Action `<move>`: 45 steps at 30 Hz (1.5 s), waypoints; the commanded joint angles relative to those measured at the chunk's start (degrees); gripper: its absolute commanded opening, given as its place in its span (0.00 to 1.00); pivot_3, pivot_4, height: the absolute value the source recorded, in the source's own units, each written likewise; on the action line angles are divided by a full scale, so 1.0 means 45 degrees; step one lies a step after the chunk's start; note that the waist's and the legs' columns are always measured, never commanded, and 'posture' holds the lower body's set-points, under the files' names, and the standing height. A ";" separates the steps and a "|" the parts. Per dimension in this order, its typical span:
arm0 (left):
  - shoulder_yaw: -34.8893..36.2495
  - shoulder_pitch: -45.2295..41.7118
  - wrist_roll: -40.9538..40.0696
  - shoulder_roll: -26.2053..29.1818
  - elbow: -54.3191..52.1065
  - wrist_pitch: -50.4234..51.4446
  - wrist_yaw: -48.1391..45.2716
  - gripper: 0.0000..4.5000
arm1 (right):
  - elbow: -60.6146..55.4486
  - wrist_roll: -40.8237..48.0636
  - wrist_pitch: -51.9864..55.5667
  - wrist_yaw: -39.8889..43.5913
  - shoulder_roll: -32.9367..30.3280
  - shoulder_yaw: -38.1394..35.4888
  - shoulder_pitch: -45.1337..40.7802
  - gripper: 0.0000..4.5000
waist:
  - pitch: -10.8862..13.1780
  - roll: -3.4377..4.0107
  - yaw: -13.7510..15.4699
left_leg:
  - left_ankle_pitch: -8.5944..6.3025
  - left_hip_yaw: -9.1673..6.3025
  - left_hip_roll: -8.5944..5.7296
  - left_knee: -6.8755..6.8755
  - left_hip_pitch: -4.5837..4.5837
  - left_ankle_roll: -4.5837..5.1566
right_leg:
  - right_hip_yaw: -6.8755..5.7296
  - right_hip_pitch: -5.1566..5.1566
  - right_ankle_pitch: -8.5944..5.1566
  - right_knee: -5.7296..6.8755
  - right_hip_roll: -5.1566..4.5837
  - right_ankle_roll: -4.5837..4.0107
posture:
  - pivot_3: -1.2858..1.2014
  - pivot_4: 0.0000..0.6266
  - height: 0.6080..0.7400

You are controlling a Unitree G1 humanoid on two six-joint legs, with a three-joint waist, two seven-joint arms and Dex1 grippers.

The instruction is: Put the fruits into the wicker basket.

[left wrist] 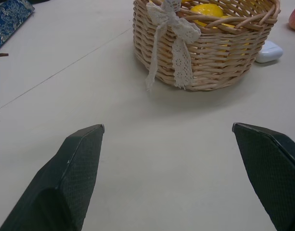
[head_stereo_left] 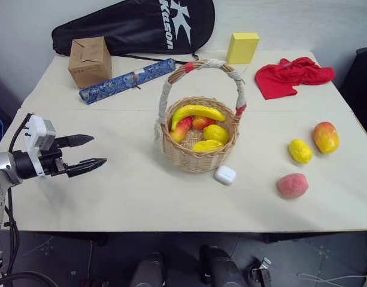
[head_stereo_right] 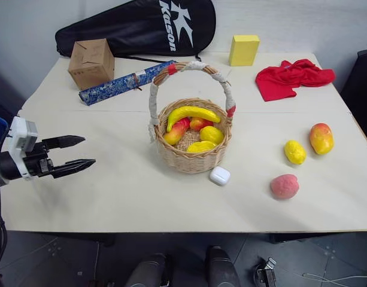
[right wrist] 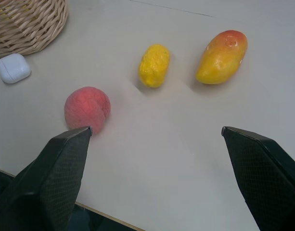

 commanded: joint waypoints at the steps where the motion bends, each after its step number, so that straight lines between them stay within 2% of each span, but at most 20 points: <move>1: 0.0077 -0.0163 0.0102 0.0064 0.0074 -0.0254 -0.0046 1.00 | -0.0112 -0.0046 -0.0206 0.0116 0.0170 -0.0624 0.0187 0.99 | 0.0000 0.0002 0.0002 | 0.0000 0.0000 0.0000 0.0000 0.0000 0.0000 | -0.0001 0.0000 0.0000 0.0000 0.0000 0.0000 | 0.52 0.24 1.00; 21: -0.0158 -0.0777 0.0106 -0.0066 0.0153 -0.0037 0.0040 1.00 | 0.0683 -0.0508 -0.1363 0.0077 0.0469 -0.0326 0.0051 0.99 | -0.0002 0.0004 -0.0004 | 0.0000 0.0005 -0.0002 0.0017 0.0006 0.0000 | -0.0001 0.0000 0.0016 0.0025 0.0003 0.0030 | 0.52 0.24 1.00; 28: -0.0413 -0.1271 -0.1466 0.0077 -0.1807 0.1784 -0.0654 1.00 | -0.1804 0.1208 0.0497 0.0100 -0.0294 0.0427 -0.1335 0.99 | -0.0004 0.0011 -0.0083 | 0.0002 0.0015 -0.0003 0.0050 0.0016 0.0001 | 0.0014 0.0001 0.0020 0.0073 0.0004 0.0036 | 0.52 0.24 1.00; 30: -0.0695 -0.1243 -0.2012 0.0241 -0.2899 0.2215 -0.1162 1.00 | -0.3064 0.1975 0.1047 -0.0148 -0.0653 0.1394 -0.2263 0.99 | -0.0003 0.0011 -0.0160 | 0.0009 0.0015 -0.0001 0.0059 0.0020 -0.0004 | 0.0018 0.0001 0.0020 0.0098 0.0008 0.0036 | 0.52 0.24 1.00; 34: -0.1450 -0.1538 -0.2778 0.0360 -0.4530 0.2882 -0.1729 1.00 | -0.4649 0.2553 0.1242 -0.0928 -0.0994 0.4346 -0.4508 0.99 | -0.0002 0.0009 -0.0310 | 0.0030 0.0009 0.0000 0.0069 0.0023 -0.0018 | 0.0011 0.0001 0.0020 0.0124 0.0016 0.0037 | 0.52 0.24 1.00; 38: -0.2816 -0.2559 -0.2793 0.0031 -0.5569 0.2866 -0.2078 1.00 | -0.5805 0.1056 0.0763 -0.2469 -0.0225 0.9338 -0.7282 0.99 | 0.0000 0.0005 -0.0302 | 0.0038 0.0004 -0.0008 0.0089 0.0012 -0.0021 | 0.0004 -0.0001 0.0022 0.0134 0.0027 0.0040 | 0.52 0.24 1.00; 42: -0.3425 -0.3867 -0.3017 -0.0547 -0.5360 0.3243 -0.1835 1.00 | -0.5347 -0.1208 0.0399 -0.4103 0.1141 1.2811 -0.9196 0.99 | 0.0003 0.0004 -0.0242 | 0.0043 0.0000 -0.0024 0.0105 0.0002 -0.0015 | -0.0004 -0.0003 0.0022 0.0142 0.0034 0.0041 | 0.52 0.24 1.00; 45: -0.3514 -0.4335 -0.3094 -0.0755 -0.5196 0.3481 -0.1770 1.00 | -0.4754 -0.2385 0.0392 -0.4862 0.2004 1.4298 -1.0026 0.99 | 0.0003 0.0003 -0.0252 | 0.0039 0.0008 -0.0036 0.0168 -0.0067 -0.0006 | 0.0005 -0.0059 0.0026 0.0175 0.0034 0.0048 | 0.52 0.24 1.00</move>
